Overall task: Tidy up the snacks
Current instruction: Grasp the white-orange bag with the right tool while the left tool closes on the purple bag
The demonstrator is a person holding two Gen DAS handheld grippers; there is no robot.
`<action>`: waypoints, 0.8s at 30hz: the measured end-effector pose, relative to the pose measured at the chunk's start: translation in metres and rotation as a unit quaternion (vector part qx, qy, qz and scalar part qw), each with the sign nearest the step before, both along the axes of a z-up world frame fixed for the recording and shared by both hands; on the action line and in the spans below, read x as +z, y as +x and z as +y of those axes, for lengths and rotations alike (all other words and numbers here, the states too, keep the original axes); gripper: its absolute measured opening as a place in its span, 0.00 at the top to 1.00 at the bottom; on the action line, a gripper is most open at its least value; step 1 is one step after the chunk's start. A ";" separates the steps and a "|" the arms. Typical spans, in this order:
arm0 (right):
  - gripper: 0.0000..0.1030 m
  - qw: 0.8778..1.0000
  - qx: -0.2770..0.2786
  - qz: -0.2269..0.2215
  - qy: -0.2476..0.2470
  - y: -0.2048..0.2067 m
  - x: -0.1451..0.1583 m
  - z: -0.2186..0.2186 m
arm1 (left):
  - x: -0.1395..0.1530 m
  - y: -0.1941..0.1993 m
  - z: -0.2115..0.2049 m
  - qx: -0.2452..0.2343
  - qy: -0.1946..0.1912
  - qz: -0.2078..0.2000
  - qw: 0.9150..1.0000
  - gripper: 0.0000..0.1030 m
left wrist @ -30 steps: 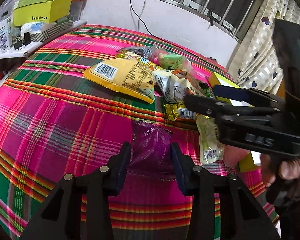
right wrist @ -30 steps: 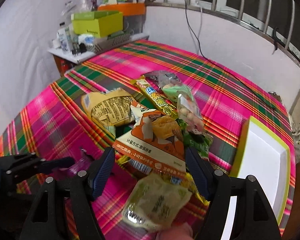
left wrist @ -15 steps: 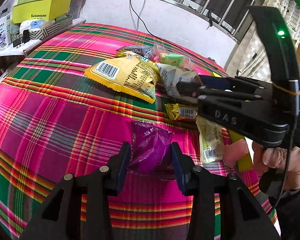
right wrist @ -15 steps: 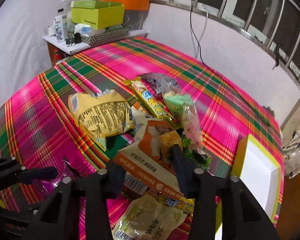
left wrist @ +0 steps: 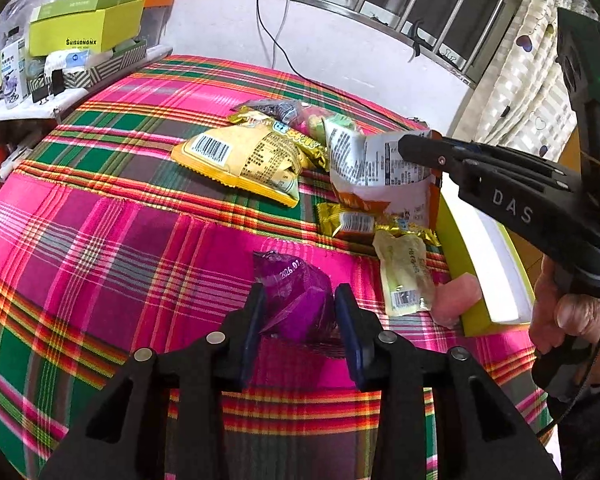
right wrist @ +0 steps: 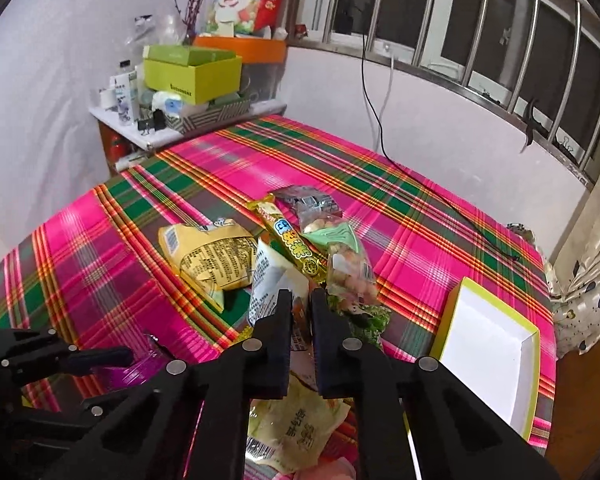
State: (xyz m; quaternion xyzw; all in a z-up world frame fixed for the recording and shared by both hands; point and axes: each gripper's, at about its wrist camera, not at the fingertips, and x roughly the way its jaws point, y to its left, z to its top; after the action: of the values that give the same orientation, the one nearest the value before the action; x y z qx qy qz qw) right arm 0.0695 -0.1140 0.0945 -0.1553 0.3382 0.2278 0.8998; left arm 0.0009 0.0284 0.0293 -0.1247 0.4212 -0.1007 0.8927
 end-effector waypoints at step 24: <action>0.93 0.999 -0.010 -0.024 0.044 -0.037 0.028 -0.032 | 0.028 -0.017 -0.001 -0.011 -0.005 -0.037 0.999 0.91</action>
State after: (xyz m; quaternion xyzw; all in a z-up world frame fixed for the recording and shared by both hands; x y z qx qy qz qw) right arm 0.0324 -0.1460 0.1222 -0.1174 0.3077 0.2293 0.9160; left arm -0.0157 0.0274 0.0571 -0.1209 0.3883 -0.1172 0.9060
